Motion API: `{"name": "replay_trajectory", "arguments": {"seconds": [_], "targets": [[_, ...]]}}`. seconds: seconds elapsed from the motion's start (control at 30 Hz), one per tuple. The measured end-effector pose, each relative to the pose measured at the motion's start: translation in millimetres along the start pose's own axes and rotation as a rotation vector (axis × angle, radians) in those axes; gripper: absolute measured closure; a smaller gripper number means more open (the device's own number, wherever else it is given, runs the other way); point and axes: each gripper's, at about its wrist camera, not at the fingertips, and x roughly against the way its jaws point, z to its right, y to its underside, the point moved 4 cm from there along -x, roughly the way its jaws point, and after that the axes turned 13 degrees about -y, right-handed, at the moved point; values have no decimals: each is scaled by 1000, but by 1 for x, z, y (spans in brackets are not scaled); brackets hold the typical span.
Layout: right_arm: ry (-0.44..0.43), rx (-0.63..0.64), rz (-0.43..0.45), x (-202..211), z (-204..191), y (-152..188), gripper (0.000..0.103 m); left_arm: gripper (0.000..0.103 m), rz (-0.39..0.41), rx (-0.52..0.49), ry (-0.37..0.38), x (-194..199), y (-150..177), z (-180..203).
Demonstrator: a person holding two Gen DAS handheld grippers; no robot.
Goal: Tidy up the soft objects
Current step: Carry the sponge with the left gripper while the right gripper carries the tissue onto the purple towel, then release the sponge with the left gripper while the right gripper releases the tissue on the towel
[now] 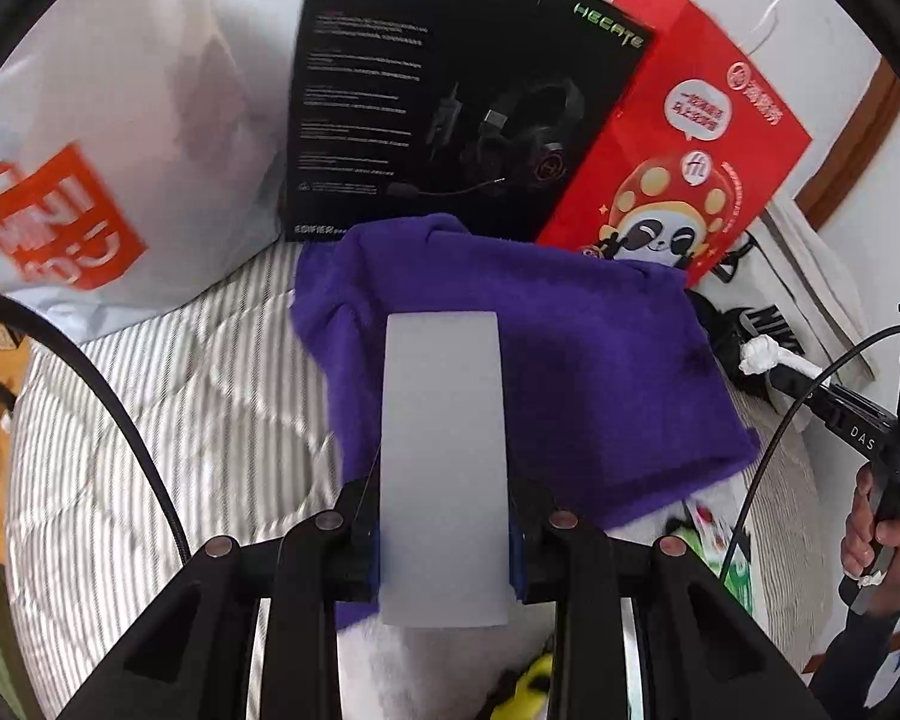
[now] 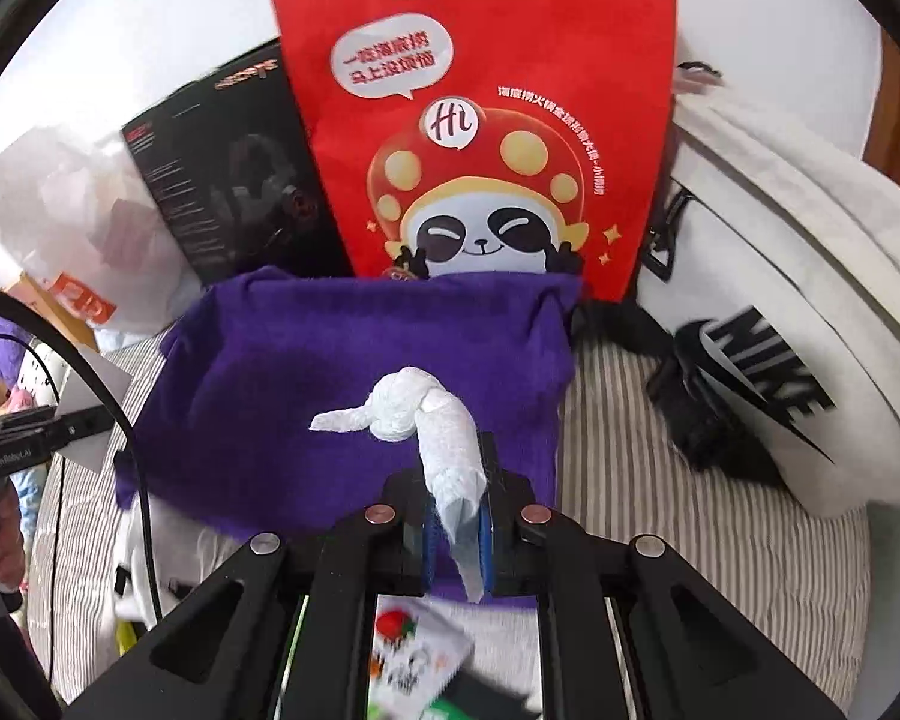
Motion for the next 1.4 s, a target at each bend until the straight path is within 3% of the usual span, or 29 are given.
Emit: {"name": "replay_trajectory", "arguments": {"seconds": [0.53,1.03,1.1,1.13,1.2,1.23,1.27,1.4], "targets": [[29,-49,-70,-104,28,-39,92,75,-90,-42,-11,-93,-63,30],[26,-58,-134,-132,42,-30,90,73,-124,-74,-103,-128,-73,48],[14,-51,-135,-133,40,-29,87,72,-124,-88,-122,-129,-74,52],[-6,-49,-137,-132,41,-29,80,69,-125,-94,-130,-130,-75,54],[-41,-48,-143,-133,39,-26,56,61,-125,-102,-137,-129,-75,57],[-52,-40,-147,-132,37,-25,44,50,-126,-103,-136,-129,-75,59],[-57,-30,-149,-131,34,-24,38,46,-128,-104,-133,-129,-75,61],[-21,14,-173,-129,24,-20,32,44,-147,-109,-143,-126,-65,66]]}}
